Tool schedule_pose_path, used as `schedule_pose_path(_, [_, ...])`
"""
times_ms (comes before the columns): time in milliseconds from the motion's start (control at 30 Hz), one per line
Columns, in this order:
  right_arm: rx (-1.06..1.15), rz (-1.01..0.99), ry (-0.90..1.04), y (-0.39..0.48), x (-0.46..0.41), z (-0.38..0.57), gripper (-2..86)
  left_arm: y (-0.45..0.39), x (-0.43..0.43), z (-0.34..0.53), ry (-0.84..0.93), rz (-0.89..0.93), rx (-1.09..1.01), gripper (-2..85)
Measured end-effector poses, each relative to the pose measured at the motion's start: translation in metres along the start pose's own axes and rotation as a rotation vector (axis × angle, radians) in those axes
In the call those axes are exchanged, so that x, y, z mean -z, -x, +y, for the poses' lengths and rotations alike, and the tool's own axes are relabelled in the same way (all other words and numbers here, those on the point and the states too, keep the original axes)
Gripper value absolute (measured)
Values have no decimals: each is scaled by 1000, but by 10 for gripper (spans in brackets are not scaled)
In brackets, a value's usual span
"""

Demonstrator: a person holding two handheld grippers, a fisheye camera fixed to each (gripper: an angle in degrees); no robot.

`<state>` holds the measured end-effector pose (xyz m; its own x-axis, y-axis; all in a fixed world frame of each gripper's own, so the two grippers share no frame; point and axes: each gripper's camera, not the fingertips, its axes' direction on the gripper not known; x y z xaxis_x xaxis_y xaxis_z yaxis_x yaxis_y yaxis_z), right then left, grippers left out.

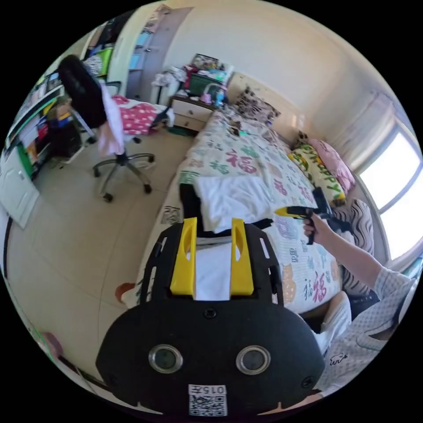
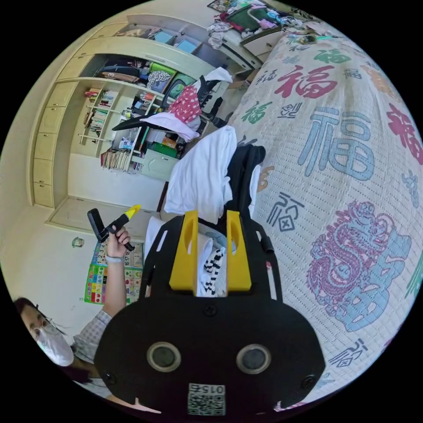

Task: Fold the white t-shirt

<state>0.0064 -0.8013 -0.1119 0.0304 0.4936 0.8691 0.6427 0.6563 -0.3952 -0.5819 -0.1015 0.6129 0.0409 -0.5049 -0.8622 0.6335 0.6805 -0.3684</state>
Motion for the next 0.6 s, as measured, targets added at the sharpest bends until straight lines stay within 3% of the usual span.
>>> schedule_pose_path(100, [-18,-17,72,11,-22,1,38,-52,-44,2,55,44,-69,121])
schedule_pose_path(200, [34,-101,-16,35,-11,16,18,-108,-65,20,44,-5,-159,133])
schedule_pose_path(333, [222,-254,-43,78,29,46,9,-177,-60,52,-31,-284,-230,147])
schedule_pose_path(433, [388,-376,-72,119,78,89,6,-229,-52,71,-73,-347,-312,112])
schedule_pose_path(600, [555,-206,-173,168,188,201,5,-318,-12,116,-183,-241,-447,27])
